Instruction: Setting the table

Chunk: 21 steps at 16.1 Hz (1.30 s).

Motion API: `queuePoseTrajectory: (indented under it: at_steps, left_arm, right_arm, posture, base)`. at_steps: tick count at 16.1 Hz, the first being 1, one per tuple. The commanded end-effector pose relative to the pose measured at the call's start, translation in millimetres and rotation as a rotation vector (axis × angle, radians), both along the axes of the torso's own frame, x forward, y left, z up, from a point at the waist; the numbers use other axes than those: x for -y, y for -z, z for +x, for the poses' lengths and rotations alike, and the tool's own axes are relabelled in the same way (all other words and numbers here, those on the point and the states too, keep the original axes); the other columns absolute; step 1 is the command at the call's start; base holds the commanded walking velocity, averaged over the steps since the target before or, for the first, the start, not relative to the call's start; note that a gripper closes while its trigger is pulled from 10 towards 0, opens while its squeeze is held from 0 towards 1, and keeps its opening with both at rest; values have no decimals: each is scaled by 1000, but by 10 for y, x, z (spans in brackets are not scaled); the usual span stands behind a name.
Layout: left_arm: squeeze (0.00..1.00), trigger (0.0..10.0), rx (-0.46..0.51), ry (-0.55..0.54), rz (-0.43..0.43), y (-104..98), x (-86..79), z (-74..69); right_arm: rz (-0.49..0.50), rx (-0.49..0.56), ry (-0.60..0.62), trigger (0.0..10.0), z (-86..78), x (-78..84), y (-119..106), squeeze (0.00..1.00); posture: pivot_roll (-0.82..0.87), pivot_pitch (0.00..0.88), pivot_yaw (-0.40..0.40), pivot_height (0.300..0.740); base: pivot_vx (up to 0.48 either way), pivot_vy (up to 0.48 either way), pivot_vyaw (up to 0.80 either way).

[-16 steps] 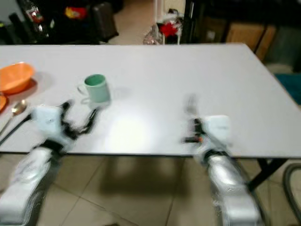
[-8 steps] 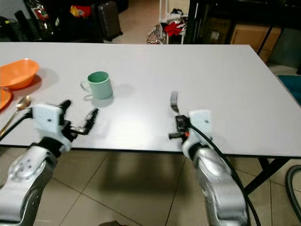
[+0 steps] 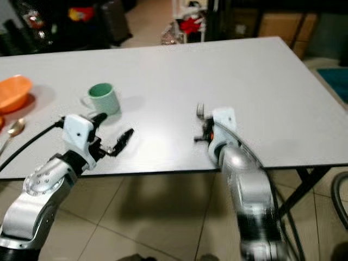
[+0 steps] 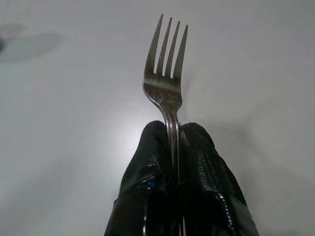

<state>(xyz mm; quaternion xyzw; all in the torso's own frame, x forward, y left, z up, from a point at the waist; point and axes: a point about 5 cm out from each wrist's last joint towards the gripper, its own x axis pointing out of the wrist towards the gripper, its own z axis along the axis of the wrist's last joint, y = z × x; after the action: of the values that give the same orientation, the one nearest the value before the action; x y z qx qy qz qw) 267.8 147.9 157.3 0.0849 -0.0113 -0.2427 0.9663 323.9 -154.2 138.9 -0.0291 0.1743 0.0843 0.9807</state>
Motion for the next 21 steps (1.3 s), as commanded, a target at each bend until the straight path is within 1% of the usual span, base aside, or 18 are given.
queuePoseTrajectory:
  at_steps: [1,2,3,4,5,6,8,11,13,14,15,17,19,21]
  left_arm:
    - [0,10000,-9,1,24,25,-34,-19]
    - [0,10000,-15,7,22,31,-51,-27]
    - [0,10000,-20,19,33,44,-76,-51]
    - [0,10000,-21,25,44,54,-82,-65]
    - [0,10000,-21,30,45,41,-77,-74]
    - [0,10000,-19,34,45,35,-55,-94]
    - [0,10000,-34,48,40,57,-27,-153]
    - [0,10000,-53,50,35,94,-21,-209]
    - [0,10000,-62,41,30,99,-50,-217]
    - [0,10000,-68,30,39,111,-87,-230]
    - [0,10000,-71,23,43,112,-111,-242]
    - [0,10000,-72,15,44,108,-126,-258]
    - [0,10000,-79,13,42,117,-122,-290]
    - [0,10000,-83,16,39,120,-112,-303]
  right_arm:
    - [-14,-14,-21,10000,27,-42,46,0]
    - [-23,-17,-20,10000,83,-57,44,0]
    - [-57,-5,-4,10000,204,-75,12,0]
    - [-75,6,3,10000,284,-83,-15,0]
    - [-73,27,1,10000,379,-157,-42,0]
    - [-70,36,-2,10000,415,-181,-49,0]
    - [-69,48,-1,10000,461,-311,-27,0]
    - [-93,49,-7,10000,456,-466,39,0]
    - [-135,47,-11,10000,417,-607,113,0]
    - [-124,42,-14,10000,390,-693,147,0]
    - [-102,38,-7,10000,371,-737,165,0]
    - [-94,34,-10,10000,337,-781,190,0]
    - [-109,0,-6,10000,281,-818,279,0]
    - [-105,-18,0,10000,260,-837,317,0]
  posture:
    - [-140,82,132,740]
    - [-140,85,132,740]
    - [-140,87,130,740]
    - [-135,91,127,740]
    - [-126,94,125,740]
    - [-122,97,124,740]
    - [-110,104,121,740]
    - [-110,113,119,740]
    - [-107,121,117,740]
    - [-104,123,116,740]
    - [-100,126,112,740]
    - [-94,131,105,740]
    - [-92,134,100,740]
    - [-91,134,98,740]
  base:
    - [0,0,0]
    - [0,0,0]
    - [0,0,0]
    - [0,0,0]
    - [0,0,0]
    - [0,0,0]
    - [0,0,0]
    - [0,0,0]
    - [0,0,0]
    - [0,0,0]
    - [0,0,0]
    - [0,0,0]
    - [0,0,0]
    - [0,0,0]
